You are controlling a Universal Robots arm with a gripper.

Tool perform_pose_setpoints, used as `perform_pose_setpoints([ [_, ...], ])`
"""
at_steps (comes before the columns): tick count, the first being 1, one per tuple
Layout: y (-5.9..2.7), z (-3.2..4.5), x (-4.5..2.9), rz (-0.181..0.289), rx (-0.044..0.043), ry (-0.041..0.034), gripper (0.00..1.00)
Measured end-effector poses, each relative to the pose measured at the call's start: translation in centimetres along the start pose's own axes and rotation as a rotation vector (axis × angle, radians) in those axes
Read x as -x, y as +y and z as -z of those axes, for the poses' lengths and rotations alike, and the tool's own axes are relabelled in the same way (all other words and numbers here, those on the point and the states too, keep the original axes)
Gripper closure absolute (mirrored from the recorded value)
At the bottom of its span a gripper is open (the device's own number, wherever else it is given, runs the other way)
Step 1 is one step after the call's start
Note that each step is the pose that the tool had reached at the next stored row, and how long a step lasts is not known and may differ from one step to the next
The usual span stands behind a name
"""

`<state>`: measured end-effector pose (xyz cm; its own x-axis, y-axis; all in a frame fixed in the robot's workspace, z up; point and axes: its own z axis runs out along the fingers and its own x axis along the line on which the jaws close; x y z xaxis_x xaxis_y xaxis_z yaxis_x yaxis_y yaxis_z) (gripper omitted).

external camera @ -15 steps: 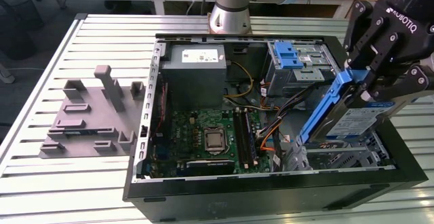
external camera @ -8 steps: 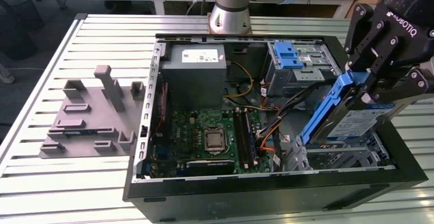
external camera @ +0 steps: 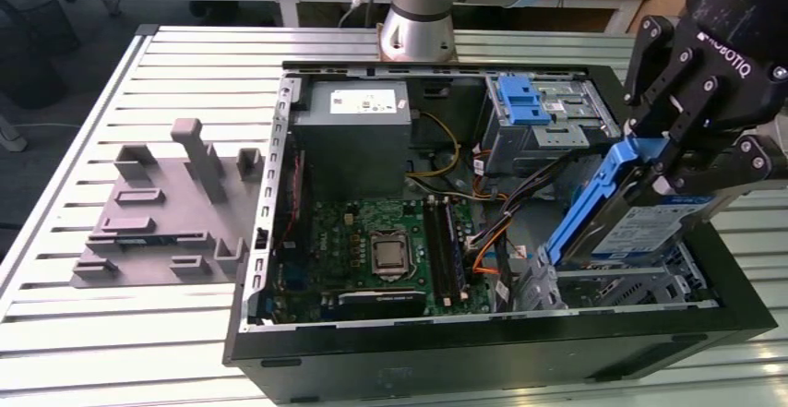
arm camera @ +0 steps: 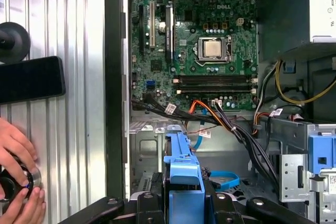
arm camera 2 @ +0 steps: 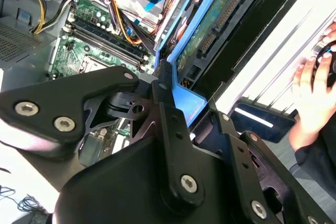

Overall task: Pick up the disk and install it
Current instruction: 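Insert the disk into the insertion slot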

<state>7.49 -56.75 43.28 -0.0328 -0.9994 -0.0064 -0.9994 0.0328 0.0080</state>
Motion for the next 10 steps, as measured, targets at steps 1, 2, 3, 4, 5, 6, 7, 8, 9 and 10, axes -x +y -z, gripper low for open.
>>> perform_pose_setpoints([
  [1, 0.0, -0.09, -0.01, 0.0, 0.0001, 0.0, 0.64],
  [2, 0.0, -0.18, -0.02, 0.0, 0.0002, -0.0001, 0.64],
  [3, 0.0, -0.27, -0.03, 0.0, 0.0002, -0.0001, 0.64],
  [4, 0.0, -0.36, -0.04, 0.0, 0.0002, -0.0001, 0.64],
  [5, -0.01, -0.43, -0.05, 0.0, 0.0002, 0.0, 0.64],
  [6, -0.01, -0.5, -0.06, 0.0, 0.0002, 0.0, 0.64],
  [7, -0.01, -0.58, -0.06, 0.0, 0.0002, 0.0, 0.64],
  [8, -0.01, -0.68, -0.07, 0.0, 0.0002, 0.0, 0.64],
  [9, -0.01, -0.78, -0.07, 0.0, 0.0003, -0.0002, 0.64],
  [10, -0.01, -0.89, -0.08, 0.0, 0.0004, -0.0003, 0.64],
])
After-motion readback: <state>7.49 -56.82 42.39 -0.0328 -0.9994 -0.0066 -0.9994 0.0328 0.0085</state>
